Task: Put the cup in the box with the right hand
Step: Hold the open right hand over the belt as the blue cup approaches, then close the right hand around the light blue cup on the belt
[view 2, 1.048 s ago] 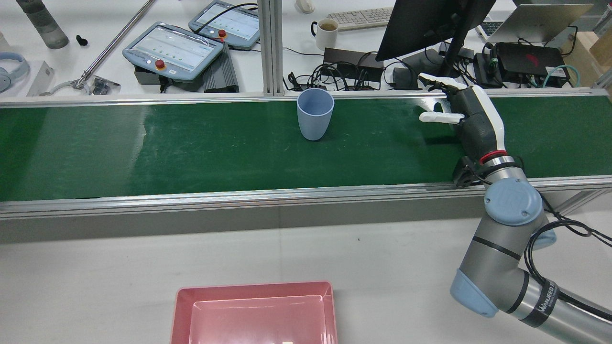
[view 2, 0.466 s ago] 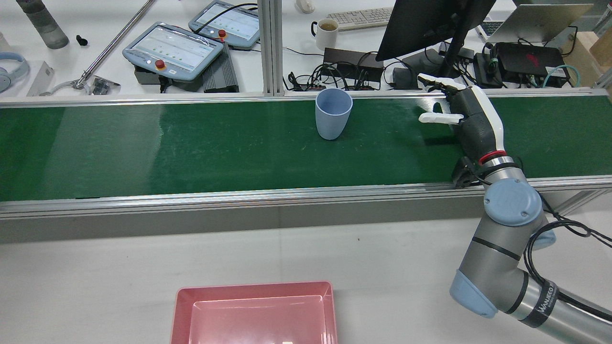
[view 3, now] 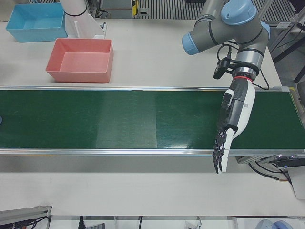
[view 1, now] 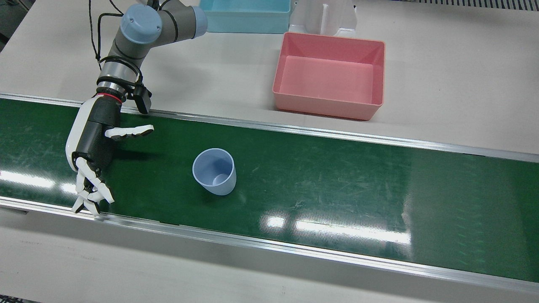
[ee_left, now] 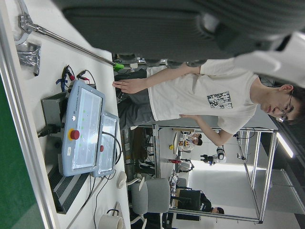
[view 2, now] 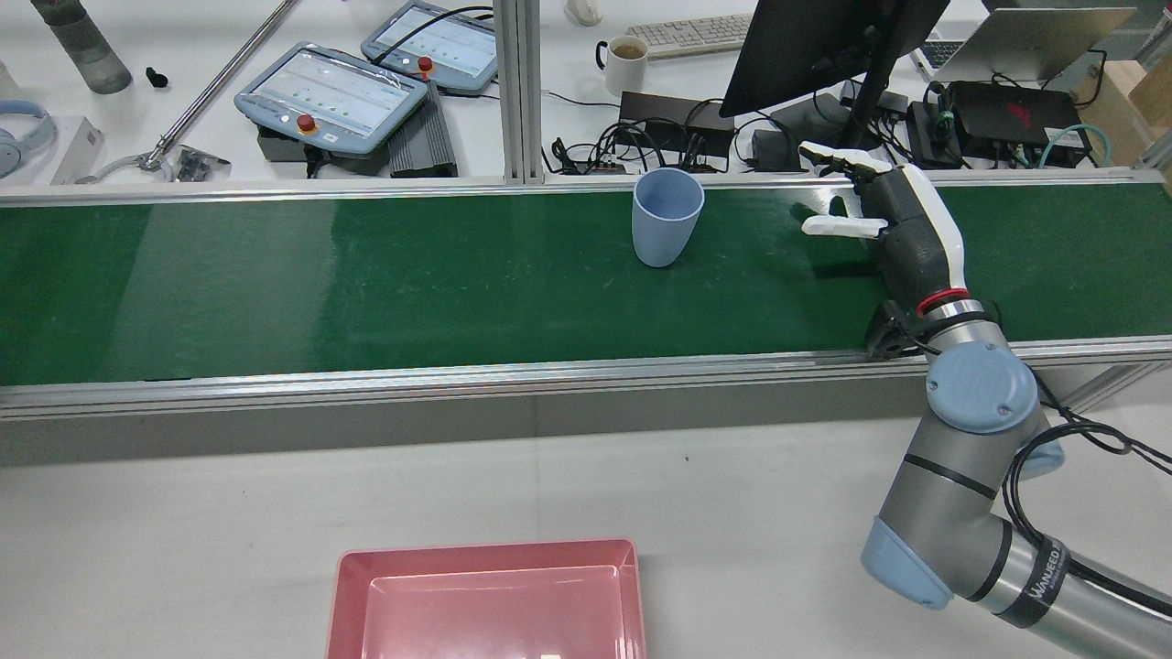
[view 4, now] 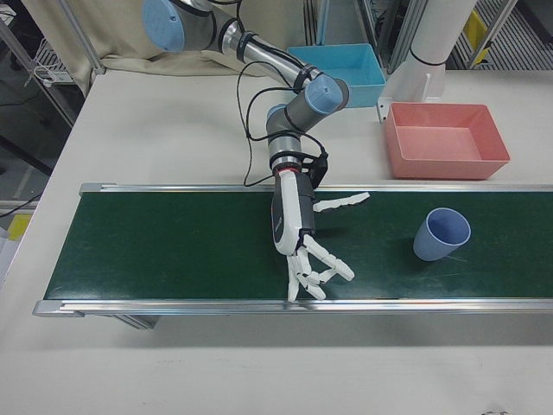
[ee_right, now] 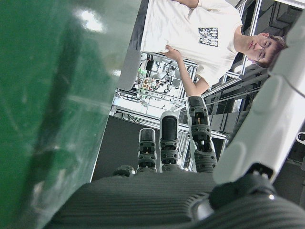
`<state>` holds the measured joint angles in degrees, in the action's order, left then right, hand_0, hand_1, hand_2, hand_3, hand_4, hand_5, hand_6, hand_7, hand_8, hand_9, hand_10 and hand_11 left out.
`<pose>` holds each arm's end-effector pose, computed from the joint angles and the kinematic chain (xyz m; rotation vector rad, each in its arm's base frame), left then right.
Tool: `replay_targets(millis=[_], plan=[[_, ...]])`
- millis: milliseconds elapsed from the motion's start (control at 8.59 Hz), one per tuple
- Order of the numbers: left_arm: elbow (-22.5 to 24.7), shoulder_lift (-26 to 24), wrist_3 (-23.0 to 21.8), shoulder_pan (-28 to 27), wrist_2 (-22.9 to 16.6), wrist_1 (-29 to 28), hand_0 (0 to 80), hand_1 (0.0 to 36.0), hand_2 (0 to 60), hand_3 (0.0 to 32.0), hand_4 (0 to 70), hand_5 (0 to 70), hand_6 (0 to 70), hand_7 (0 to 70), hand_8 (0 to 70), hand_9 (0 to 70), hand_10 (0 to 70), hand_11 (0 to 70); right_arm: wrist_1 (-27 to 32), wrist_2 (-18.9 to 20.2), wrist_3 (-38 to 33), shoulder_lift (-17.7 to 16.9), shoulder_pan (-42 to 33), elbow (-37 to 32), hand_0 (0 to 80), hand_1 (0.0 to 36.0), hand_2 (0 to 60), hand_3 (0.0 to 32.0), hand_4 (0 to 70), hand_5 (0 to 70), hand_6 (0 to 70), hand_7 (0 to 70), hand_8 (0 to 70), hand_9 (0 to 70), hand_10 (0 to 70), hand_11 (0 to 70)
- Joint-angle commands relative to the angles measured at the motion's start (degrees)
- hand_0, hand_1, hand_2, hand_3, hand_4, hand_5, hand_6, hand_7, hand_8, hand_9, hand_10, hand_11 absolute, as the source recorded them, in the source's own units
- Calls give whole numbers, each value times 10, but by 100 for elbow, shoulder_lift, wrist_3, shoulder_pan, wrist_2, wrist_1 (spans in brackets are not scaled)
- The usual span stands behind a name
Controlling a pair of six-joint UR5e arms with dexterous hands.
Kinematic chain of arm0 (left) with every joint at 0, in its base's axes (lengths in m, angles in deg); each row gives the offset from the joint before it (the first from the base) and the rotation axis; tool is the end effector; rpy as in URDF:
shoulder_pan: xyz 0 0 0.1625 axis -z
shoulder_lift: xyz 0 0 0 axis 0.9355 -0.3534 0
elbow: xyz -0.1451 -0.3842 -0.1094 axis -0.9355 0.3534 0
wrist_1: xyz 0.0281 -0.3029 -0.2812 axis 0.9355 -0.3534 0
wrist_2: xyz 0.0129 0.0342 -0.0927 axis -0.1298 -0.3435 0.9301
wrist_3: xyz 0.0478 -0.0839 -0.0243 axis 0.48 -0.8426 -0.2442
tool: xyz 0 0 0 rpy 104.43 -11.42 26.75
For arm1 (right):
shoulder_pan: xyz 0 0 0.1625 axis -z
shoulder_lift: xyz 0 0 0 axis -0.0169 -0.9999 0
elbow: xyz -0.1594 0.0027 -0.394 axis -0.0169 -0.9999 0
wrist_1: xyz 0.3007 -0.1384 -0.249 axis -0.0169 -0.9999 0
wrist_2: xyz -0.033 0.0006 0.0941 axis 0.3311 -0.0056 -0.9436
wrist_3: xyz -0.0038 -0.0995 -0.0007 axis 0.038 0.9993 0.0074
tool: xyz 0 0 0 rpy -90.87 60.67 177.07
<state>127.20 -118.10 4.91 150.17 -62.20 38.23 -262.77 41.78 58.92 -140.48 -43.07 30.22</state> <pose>-0.0172 -0.5826 0.5353 -0.3974 2.0941 -1.8960 -0.2661 -0.5181 0.4615 0.2324 -2.1788 2.0177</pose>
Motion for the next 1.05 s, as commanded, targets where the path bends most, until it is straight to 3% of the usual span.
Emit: replay_targets(millis=[0,931], plan=[[0,0,0,0,0,0,0,0,0,0,0,0,0,0,0,0,0,0,2,0,0,-9,0,0,477,59,0,0,214,37,123,571,91,227,0,0],[0,0,0,0,0,0,0,0,0,0,0,0,0,0,0,0,0,0,-24,0,17,61,44,9,489,78,0,0,222,41,124,574,92,229,0,0]])
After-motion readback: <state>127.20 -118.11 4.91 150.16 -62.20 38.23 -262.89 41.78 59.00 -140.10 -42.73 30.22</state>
